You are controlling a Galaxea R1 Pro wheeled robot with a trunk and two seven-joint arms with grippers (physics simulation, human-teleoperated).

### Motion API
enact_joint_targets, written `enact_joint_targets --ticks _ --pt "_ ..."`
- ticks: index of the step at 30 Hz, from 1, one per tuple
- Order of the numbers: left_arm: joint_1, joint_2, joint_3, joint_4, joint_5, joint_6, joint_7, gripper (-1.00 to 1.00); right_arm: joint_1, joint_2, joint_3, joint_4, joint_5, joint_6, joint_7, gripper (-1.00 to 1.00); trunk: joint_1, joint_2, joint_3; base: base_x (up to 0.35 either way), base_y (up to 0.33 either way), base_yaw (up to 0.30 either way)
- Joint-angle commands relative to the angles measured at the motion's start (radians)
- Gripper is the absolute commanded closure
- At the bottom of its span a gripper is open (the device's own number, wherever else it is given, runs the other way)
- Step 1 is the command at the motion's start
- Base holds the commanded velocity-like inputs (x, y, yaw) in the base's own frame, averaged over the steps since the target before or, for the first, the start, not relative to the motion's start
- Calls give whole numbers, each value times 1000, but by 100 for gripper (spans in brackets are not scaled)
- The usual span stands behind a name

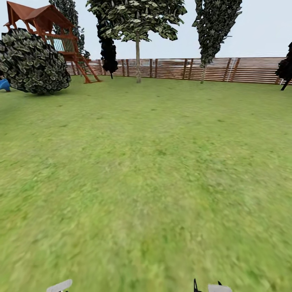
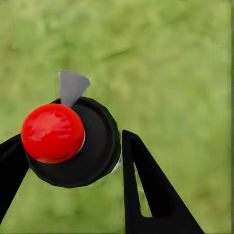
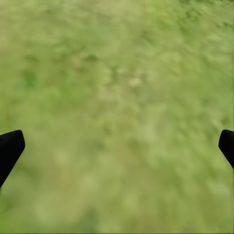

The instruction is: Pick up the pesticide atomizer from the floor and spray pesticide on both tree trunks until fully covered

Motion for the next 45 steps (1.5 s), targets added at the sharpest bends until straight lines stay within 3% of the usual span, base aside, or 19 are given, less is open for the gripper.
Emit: enact_joint_targets --ticks 1,45 --pt "-1 1 8 1 -10 -4 1 100 0 0 -4 0 11 -1 -8 -100 0 0 -1 338 0 0" --pt "-1 0 7 1 -10 -4 1 100 0 0 -4 0 11 -1 -8 -100 0 0 -1 338 0 0"
